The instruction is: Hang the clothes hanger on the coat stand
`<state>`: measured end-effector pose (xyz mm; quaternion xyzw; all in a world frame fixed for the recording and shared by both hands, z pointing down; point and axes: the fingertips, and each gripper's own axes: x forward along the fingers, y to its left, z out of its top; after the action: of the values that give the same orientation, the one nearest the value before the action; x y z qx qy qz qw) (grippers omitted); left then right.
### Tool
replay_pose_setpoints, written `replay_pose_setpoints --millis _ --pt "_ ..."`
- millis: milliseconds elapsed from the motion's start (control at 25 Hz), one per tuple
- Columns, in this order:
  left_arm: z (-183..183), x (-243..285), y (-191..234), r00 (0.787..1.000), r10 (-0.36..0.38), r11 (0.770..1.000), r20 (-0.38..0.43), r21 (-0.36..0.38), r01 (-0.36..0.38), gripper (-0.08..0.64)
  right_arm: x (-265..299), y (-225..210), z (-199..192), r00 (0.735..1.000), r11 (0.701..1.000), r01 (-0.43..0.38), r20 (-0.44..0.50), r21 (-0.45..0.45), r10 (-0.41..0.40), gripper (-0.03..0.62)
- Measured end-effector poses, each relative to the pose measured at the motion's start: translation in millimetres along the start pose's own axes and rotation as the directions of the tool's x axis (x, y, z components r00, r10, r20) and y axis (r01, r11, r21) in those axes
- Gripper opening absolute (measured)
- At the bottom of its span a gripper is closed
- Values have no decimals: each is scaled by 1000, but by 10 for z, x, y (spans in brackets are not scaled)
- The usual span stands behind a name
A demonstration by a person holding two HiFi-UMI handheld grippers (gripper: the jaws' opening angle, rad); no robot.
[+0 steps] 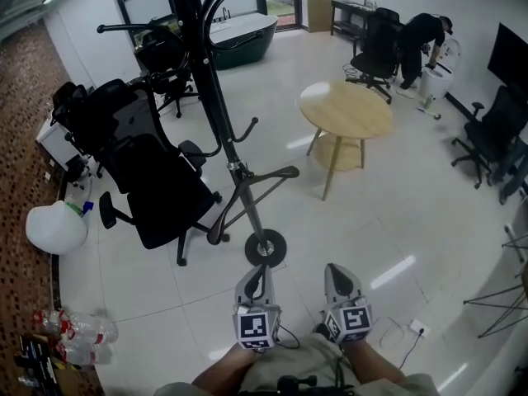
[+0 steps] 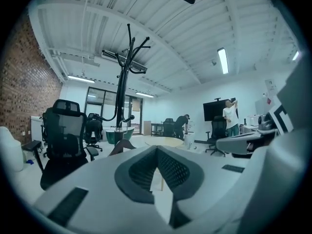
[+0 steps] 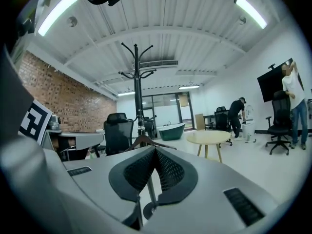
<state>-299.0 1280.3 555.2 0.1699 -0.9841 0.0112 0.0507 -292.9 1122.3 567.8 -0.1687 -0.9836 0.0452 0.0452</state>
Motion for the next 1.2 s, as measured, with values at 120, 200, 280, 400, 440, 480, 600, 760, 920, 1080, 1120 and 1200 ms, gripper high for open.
replay_pose_setpoints --millis 120,200,280,400,440,480,600,760,920,1080,1120,1200 --pt "-7 18 -103 1000 1 1000 -11 -1 -1 17 -45 -136 107 1000 1000 14 6 9 -14 0" --pt "-6 59 -169 1000 -7 1000 -9 5 7 17 -37 -204 118 1000 1000 15 10 15 -16 0" --pt "28 86 -244 1000 -14 1000 -4 14 15 17 -45 -251 140 1000 1000 14 13 18 -14 0" --pt "88 108 -343 1000 -24 1000 2 19 24 17 -80 -298 178 1000 1000 11 12 22 -11 0" --pt "92 113 -370 1000 -26 999 2 20 26 15 -94 -315 188 1000 1000 11 13 22 -11 0" --pt "91 115 -392 1000 -27 999 2 20 27 15 -107 -332 196 1000 1000 11 15 22 -11 0" --pt "86 111 -423 1000 -31 999 3 18 31 15 -131 -354 202 1000 1000 12 14 19 -13 0" --pt "85 74 -430 999 -35 999 5 19 35 15 -160 -326 131 1000 1000 12 -14 11 -12 0" --pt "85 49 -449 1000 -28 999 4 18 28 17 -200 -297 127 999 1000 1 -34 -11 -2 0" --pt "80 25 -479 1000 -28 999 3 18 28 17 -237 -287 143 1000 1000 1 -27 -3 -1 0" --pt "80 17 -477 1000 -29 999 3 18 29 17 -242 -276 144 999 1000 0 -32 -6 0 0" --pt "83 5 -460 999 -32 999 4 19 32 15 -239 -260 138 999 1000 1 -32 -13 -1 0"
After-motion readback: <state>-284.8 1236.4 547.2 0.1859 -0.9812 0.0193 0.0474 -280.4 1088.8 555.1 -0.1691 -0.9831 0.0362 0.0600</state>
